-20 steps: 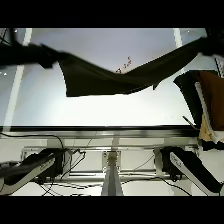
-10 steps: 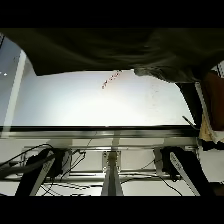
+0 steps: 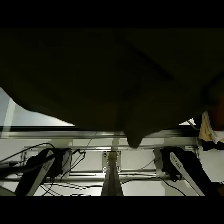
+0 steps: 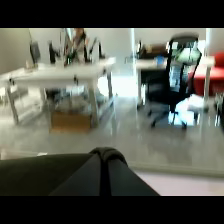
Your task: Fold the clothes and pants, and hang the long-sleeved shirts on hangers.
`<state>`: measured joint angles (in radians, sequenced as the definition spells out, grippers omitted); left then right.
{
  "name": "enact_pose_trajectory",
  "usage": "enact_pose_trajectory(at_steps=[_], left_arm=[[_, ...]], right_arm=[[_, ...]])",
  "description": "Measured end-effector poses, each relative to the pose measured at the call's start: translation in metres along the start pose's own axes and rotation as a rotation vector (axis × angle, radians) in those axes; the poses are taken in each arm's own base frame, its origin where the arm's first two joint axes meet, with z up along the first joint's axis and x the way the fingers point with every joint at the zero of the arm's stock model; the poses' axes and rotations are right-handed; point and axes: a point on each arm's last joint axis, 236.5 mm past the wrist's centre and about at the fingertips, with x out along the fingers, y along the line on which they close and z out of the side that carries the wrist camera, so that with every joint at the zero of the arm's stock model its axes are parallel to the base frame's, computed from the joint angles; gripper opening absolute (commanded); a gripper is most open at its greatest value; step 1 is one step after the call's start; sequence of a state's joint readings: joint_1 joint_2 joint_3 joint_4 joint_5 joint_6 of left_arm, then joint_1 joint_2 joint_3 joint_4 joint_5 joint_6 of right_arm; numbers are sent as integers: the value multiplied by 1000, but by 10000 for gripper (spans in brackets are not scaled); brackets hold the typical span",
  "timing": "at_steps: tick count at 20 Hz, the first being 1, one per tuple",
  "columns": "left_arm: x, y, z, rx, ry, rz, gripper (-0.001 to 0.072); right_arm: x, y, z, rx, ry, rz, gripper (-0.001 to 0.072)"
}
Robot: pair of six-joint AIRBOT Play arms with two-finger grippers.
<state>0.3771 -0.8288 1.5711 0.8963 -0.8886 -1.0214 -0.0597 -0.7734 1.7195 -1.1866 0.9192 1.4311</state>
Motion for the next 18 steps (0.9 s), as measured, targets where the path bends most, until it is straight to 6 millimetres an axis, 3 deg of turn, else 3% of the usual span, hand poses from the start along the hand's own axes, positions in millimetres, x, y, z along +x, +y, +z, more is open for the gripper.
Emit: enact_pose_trajectory(at_steps=[2, 5, 8, 10, 12, 14, 18], left_arm=[[48, 0, -73, -66, 211, -81, 7], [111, -12, -188, -159, 500, -203, 7], [156, -29, -298, -206, 722, -296, 7], [175, -40, -359, -233, 824, -331, 7], [187, -49, -399, -252, 880, -348, 6], [196, -54, -421, -260, 896, -349, 7], [198, -58, -440, -267, 926, -355, 7]], right_arm=[[49, -17, -55, 35, 180, 1, 9], [117, -44, -163, 102, 489, 2, 9], [166, -69, -276, 177, 755, -3, 9], [184, -82, -345, 221, 897, -10, 9], [195, -91, -401, 258, 999, -17, 9], [200, -97, -439, 282, 1060, -24, 9], [198, -108, -475, 272, 1135, -48, 8]])
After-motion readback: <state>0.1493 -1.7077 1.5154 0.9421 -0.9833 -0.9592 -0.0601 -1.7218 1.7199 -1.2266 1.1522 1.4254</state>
